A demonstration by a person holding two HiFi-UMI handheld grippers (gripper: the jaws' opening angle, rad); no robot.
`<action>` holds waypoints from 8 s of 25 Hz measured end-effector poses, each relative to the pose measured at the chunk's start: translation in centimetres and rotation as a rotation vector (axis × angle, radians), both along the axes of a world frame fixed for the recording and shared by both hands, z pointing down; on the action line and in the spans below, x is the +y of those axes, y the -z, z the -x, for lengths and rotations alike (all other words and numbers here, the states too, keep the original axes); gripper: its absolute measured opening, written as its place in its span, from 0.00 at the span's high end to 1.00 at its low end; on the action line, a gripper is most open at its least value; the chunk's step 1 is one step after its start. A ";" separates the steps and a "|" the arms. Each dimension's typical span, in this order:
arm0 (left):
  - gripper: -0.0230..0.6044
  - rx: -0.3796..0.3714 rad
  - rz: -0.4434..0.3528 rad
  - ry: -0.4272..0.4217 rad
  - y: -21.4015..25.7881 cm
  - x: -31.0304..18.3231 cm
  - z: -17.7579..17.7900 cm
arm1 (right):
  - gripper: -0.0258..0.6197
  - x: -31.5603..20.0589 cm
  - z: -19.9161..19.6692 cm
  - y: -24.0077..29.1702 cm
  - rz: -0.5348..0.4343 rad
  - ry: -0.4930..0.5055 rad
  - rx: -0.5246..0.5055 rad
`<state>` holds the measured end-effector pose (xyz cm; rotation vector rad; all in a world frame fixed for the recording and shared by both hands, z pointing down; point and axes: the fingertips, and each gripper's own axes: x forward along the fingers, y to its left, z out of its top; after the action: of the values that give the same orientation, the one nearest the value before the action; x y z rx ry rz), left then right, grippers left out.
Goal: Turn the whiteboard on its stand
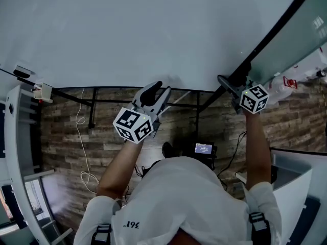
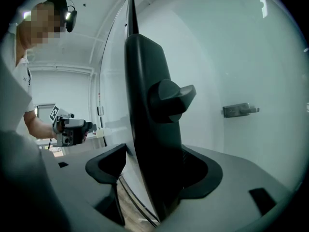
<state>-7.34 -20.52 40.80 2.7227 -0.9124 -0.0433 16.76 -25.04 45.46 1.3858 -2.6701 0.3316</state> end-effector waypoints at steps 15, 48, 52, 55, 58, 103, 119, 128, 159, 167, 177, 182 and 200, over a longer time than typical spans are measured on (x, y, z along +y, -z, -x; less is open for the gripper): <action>0.76 -0.007 0.022 0.044 -0.2 -1.9 -0.5 | 0.42 -3.6 0.9 1.0 -0.010 0.036 0.054; 0.76 -0.059 0.055 0.063 -2.0 -1.9 -0.8 | 0.42 -7.9 -2.0 1.3 -0.029 0.071 0.081; 0.76 -0.063 0.061 0.069 -2.3 -2.3 -0.6 | 0.42 -9.0 -2.2 1.3 -0.032 0.076 0.080; 0.76 -0.061 0.062 0.072 -2.3 -2.3 -0.5 | 0.42 -9.6 -2.6 1.5 -0.027 0.080 0.080; 0.76 -0.059 0.065 0.075 -2.3 -2.6 -0.5 | 0.42 -10.1 -3.1 1.4 -0.019 0.083 0.078; 0.76 -0.071 0.070 0.057 -2.5 0.0 -3.8 | 0.44 -8.7 -3.3 0.9 -0.013 0.148 0.095; 0.76 -0.056 0.050 0.068 -2.1 1.3 -5.4 | 0.44 -6.4 -5.3 1.4 -0.031 0.067 0.031; 0.76 -0.038 0.032 0.032 -1.0 2.1 -5.5 | 0.44 -3.9 -7.0 2.0 -0.031 -0.029 0.027; 0.76 0.079 0.017 -0.159 1.0 15.3 1.0 | 0.85 17.5 3.1 10.5 -0.202 -0.302 -0.002; 0.76 0.116 0.025 -0.204 1.5 19.9 3.1 | 0.87 23.5 7.0 11.1 -0.225 -0.325 0.018; 0.88 0.124 0.067 -0.243 1.4 24.3 4.7 | 0.87 29.2 9.1 10.4 -0.182 -0.342 0.009; 0.89 0.121 0.086 -0.232 0.8 25.0 4.6 | 0.87 30.6 8.7 10.2 -0.165 -0.341 -0.002; 0.89 0.107 0.163 -0.219 -1.1 28.3 -0.9 | 0.89 32.4 4.1 7.0 -0.077 -0.321 -0.012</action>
<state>-6.47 7.74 41.90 2.6222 -0.5587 -0.0672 12.62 7.35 38.50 1.8443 -2.4878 0.2679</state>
